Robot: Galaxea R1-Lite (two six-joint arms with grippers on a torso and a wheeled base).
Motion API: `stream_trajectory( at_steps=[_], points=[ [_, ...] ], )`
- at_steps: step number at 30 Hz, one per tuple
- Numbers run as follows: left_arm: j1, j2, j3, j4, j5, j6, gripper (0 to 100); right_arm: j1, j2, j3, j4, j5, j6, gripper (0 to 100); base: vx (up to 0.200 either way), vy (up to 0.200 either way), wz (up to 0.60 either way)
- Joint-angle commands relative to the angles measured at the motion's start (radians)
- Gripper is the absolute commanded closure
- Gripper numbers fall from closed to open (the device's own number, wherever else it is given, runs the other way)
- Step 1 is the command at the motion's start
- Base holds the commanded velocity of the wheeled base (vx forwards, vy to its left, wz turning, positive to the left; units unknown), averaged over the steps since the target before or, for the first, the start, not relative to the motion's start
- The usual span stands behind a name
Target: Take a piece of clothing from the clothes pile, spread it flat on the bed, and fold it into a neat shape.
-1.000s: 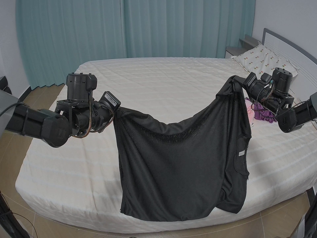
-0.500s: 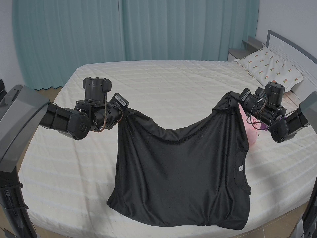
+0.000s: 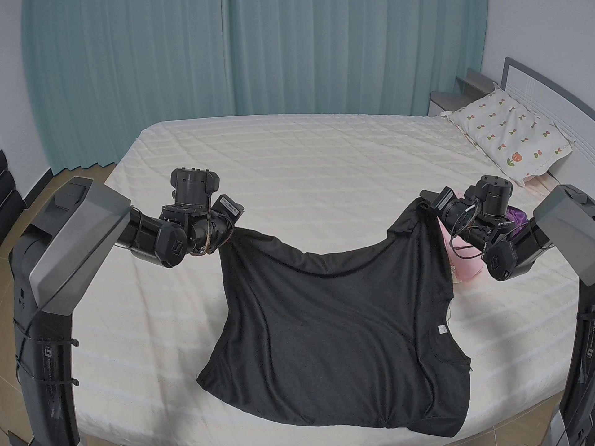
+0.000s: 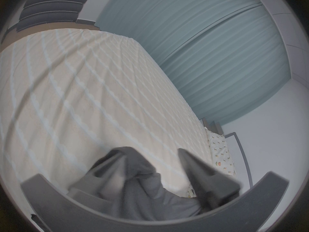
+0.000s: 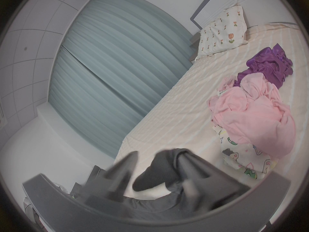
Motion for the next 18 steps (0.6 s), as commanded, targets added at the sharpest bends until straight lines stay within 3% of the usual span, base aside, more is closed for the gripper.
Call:
stream_trajectory(
  at_steps=[1, 6, 13, 18],
  points=[
    [0.015, 0.074, -0.043, 0.001, 0.009, 0.001, 0, 0.005, 0.090, -0.055, 0.015, -0.031, -0.001, 0, 0.000, 0.000, 0.00],
    [0.037, 0.081, -0.060, 0.001, 0.032, 0.012, 0, -0.016, 0.116, -0.078, 0.019, -0.077, -0.008, 0, 0.000, 0.000, 0.00],
    [0.075, 0.083, -0.077, 0.000, 0.034, 0.142, 0, -0.032, 0.070, -0.017, 0.085, -0.063, -0.008, 0, 0.000, 0.000, 0.00],
    [0.081, 0.080, -0.124, 0.015, 0.034, 0.155, 0, -0.022, 0.038, 0.032, 0.087, -0.061, -0.008, 0, 0.000, 0.000, 0.00]
  ],
)
